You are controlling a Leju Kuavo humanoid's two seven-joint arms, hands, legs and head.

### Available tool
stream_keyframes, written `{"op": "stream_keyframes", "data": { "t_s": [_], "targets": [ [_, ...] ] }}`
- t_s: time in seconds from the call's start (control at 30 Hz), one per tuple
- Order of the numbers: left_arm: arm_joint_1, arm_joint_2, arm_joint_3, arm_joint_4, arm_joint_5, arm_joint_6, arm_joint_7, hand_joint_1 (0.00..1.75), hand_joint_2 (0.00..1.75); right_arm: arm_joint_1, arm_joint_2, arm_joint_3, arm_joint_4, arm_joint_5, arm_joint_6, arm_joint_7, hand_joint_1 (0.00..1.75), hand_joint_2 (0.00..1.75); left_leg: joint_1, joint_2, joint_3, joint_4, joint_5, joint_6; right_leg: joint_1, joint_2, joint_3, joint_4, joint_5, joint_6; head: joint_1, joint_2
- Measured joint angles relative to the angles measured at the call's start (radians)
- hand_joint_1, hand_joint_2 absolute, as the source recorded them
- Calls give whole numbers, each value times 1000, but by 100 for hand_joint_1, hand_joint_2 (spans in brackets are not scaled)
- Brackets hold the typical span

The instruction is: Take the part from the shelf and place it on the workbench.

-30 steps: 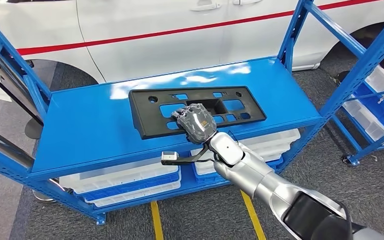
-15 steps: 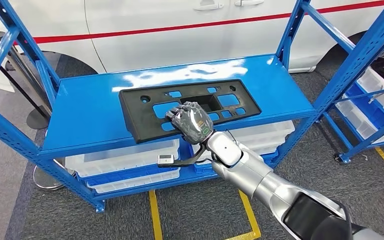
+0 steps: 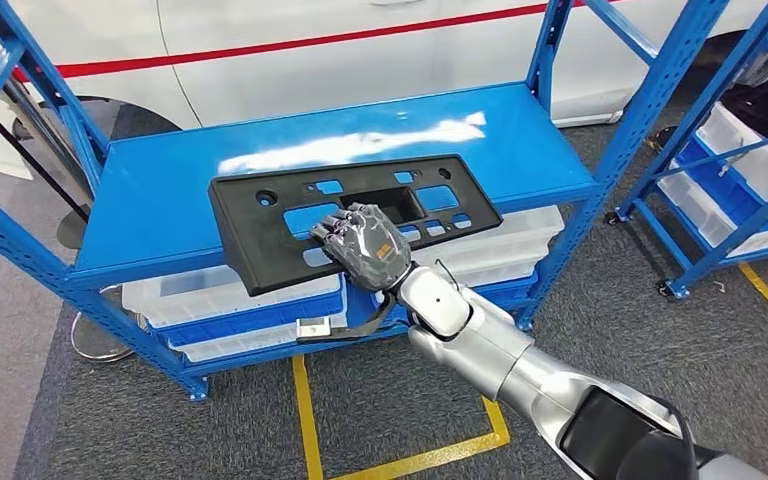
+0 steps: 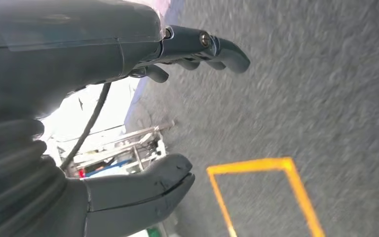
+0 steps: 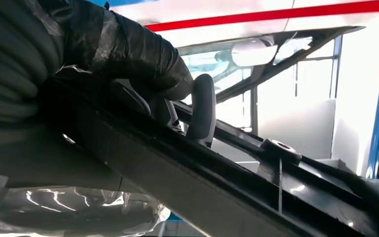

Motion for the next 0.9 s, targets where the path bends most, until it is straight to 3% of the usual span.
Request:
{"op": "stream_keyframes", "data": {
  "t_s": [0.07, 0.1, 0.13, 0.17, 0.23, 0.3, 0.33, 0.4, 0.43, 0.5, 0.57, 0.6, 0.63, 0.67, 0.73, 0.8, 0.83, 0.9],
  "targets": [
    [0, 0, 0, 0, 0, -1, -2, 0, 175, 1, 1, 0, -4, -9, 0, 0, 175, 175, 0, 0, -29, 130, -86, -6, 4, 0, -32, 1, 25, -4, 0, 0],
    [-1, 1, 0, 0, 0, -1, -2, 0, 175, 2, 1, 1, -4, -12, 0, -1, 175, 175, 0, 0, -31, 176, -99, -7, 5, 0, -48, 2, 37, -4, 0, 0],
    [-1, 1, 0, 0, 0, -2, -3, 0, 175, 2, 1, 1, -4, -13, 0, -1, 175, 175, 0, 0, -17, 192, -90, -6, 6, -1, -63, 3, 49, -3, 0, 0],
    [-1, 1, 0, 0, 0, -3, -4, 0, 175, 3, 1, 1, -5, -14, 0, -1, 175, 175, 0, 0, 15, 170, -67, -4, 7, -1, -79, 5, 60, -1, 0, 0],
    [-3, 4, 0, 0, -1, -4, -6, 0, 175, 2, 1, 1, -7, -16, 0, -1, 175, 175, -2, -1, 126, 43, -39, 8, 9, 0, -104, 9, 81, 5, 0, 0],
    [-6, 9, 0, 0, -2, -5, -10, 0, 175, 0, 1, 1, -10, -20, 0, -2, 175, 175, -8, -2, 214, -79, -53, 19, 10, -1, -115, 10, 101, 15, 0, 0],
    [-7, 11, 0, 0, -4, -5, -12, 0, 175, -2, 0, 1, -11, -22, -1, -2, 175, 175, -12, -2, 229, -108, -60, 24, 10, -2, -116, 7, 111, 21, 0, 0],
    [-6, 12, 0, 0, -7, -5, -15, 0, 175, -3, 0, 1, -11, -24, -1, -4, 175, 175, -12, 0, 218, -120, -43, 35, 8, -1, -119, -1, 127, 34, 0, 0],
    [-6, 12, 0, 0, -10, -5, -16, 0, 175, -4, -1, 1, -10, -25, -1, -5, 175, 175, -10, 2, 211, -123, -30, 42, 7, 1, -125, 6, 115, 41, 0, 0],
    [-6, 12, 0, 0, -14, -5, -19, 0, 175, -4, -3, 2, -9, -27, -1, -6, 175, 175, -6, 7, 186, -129, 0, 55, 5, 5, -149, 74, 30, 50, 0, 0],
    [-5, 12, 0, 0, -18, -5, -23, 0, 175, -5, -3, 2, -9, -32, 0, -6, 175, 175, -7, 9, 150, -127, 29, 61, 4, 5, -177, 202, -71, 56, 0, 0],
    [-4, 12, 0, 0, -20, -5, -24, 0, 175, -4, -3, 2, -8, -35, 0, -7, 175, 175, -7, 9, 131, -126, 42, 60, 3, 4, -182, 257, -90, 59, 0, 0],
    [-4, 12, 0, 0, -22, -5, -26, 0, 175, -4, -3, 2, -8, -38, 0, -7, 175, 175, -7, 9, 111, -123, 55, 59, 3, 4, -177, 291, -88, 61, 0, 0],
    [-3, 12, 0, 0, -24, -6, -27, 0, 175, -4, -4, 3, -8, -40, 0, -7, 175, 175, -7, 9, 91, -119, 67, 57, 2, 4, -155, 290, -66, 62, 0, 0],
    [-3, 11, 0, 0, -25, -6, -28, 0, 175, -6, -3, 3, -8, -42, 0, -7, 175, 175, -7, 9, 56, -107, 87, 50, 2, 4, -61, 198, -32, 59, 0, 0],
    [-3, 11, -1, 0, -26, -5, -29, 0, 175, -12, -3, 3, -9, -43, -1, -7, 175, 175, -10, 9, 35, -96, 104, 40, 6, 5, 36, 66, -53, 47, 0, 0],
    [-3, 11, -1, 0, -27, -5, -29, 0, 175, -15, -3, 4, -9, -43, -1, -7, 175, 175, -11, 9, 30, -94, 113, 34, 9, 5, 61, 27, -67, 39, 0, 0],
    [-2, 11, -1, 0, -29, -5, -29, 0, 175, -17, -3, 4, -9, -44, -1, -8, 175, 175, -10, 9, 25, -96, 129, 22, 11, 3, 57, 10, -62, 21, 0, 0]
  ]
}}
